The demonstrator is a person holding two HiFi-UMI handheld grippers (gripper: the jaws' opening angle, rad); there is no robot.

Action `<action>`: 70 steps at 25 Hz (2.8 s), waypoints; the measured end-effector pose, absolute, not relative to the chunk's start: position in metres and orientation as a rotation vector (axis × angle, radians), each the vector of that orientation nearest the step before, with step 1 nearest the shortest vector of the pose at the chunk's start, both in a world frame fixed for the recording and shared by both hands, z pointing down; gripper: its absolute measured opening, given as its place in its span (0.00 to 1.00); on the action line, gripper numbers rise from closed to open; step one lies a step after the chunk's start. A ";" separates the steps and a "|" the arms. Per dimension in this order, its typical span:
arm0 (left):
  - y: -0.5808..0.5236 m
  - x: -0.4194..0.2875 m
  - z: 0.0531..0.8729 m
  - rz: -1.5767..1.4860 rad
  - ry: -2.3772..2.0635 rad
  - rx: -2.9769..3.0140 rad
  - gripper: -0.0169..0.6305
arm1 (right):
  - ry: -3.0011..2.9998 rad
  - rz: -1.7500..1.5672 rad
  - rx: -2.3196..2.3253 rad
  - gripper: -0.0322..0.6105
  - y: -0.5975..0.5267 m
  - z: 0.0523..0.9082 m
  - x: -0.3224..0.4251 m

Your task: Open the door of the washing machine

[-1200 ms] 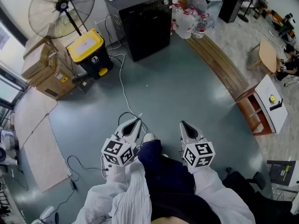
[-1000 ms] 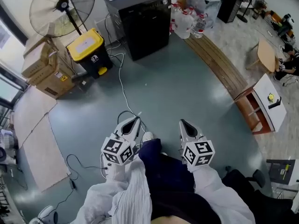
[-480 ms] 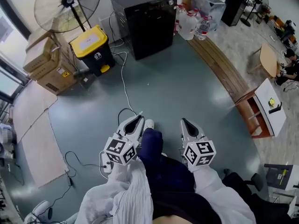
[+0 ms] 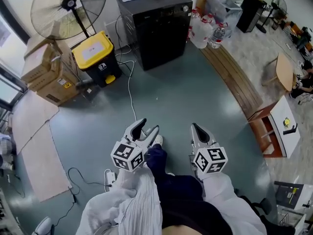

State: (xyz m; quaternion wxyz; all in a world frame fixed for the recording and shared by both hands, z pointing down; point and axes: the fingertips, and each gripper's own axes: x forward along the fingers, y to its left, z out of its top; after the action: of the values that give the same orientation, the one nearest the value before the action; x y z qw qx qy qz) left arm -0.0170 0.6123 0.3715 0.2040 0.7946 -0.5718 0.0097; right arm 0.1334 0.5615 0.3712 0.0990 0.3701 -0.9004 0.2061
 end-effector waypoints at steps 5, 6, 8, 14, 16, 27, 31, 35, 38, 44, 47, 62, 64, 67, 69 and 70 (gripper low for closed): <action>0.538 -0.069 0.356 0.022 -1.596 2.255 0.38 | -2.695 0.564 1.108 0.06 0.490 0.354 0.087; 0.525 -0.077 0.353 0.014 -1.599 2.262 0.38 | -2.699 0.563 1.113 0.06 0.477 0.354 0.078; 0.503 -0.092 0.348 0.005 -1.601 2.279 0.38 | -2.710 0.561 1.121 0.06 0.453 0.351 0.060; 0.466 -0.132 0.353 0.021 -1.596 2.267 0.38 | -2.709 0.562 1.078 0.06 0.421 0.356 0.018; 0.464 -0.132 0.359 0.018 -1.578 2.253 0.38 | -2.691 0.585 1.065 0.06 0.418 0.364 0.015; 0.392 -0.158 0.389 0.034 -1.585 2.157 0.38 | -2.671 0.659 1.019 0.06 0.331 0.388 -0.012; 0.331 -0.164 0.389 0.034 -1.605 2.154 0.38 | -2.690 0.653 0.983 0.06 0.267 0.387 -0.022; 0.263 -0.168 0.384 0.030 -1.637 2.157 0.38 | -2.713 0.627 0.937 0.06 0.196 0.385 -0.028; 0.211 -0.178 0.377 0.029 -1.687 2.173 0.38 | -2.740 0.602 0.919 0.06 0.140 0.381 -0.033; 0.141 -0.195 0.375 -0.010 -1.767 2.139 0.37 | -2.738 0.618 0.868 0.06 0.068 0.389 -0.043; 0.124 -0.200 0.384 -0.007 -1.769 2.104 0.37 | -2.715 0.666 0.839 0.06 0.053 0.399 -0.046; 0.000 -0.280 0.470 0.154 -1.699 1.953 0.38 | -2.572 0.792 0.765 0.06 -0.053 0.442 -0.121; -0.022 -0.292 0.488 0.191 -1.685 1.954 0.38 | -2.564 0.785 0.754 0.06 -0.070 0.446 -0.136; -0.052 -0.306 0.518 0.267 -1.656 1.953 0.37 | -2.546 0.776 0.743 0.06 -0.091 0.455 -0.155; -0.069 -0.314 0.539 0.323 -1.645 1.949 0.35 | -2.527 0.788 0.742 0.06 -0.103 0.462 -0.164; -0.076 -0.317 0.549 0.351 -1.641 1.948 0.34 | -2.518 0.796 0.742 0.06 -0.108 0.467 -0.169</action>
State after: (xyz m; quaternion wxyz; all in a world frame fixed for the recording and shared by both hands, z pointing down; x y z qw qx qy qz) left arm -0.3175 -0.0763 0.5488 0.2813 0.7271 -0.6124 0.1309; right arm -0.1689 -0.1080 0.4666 0.1978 0.2650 -0.8999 0.2843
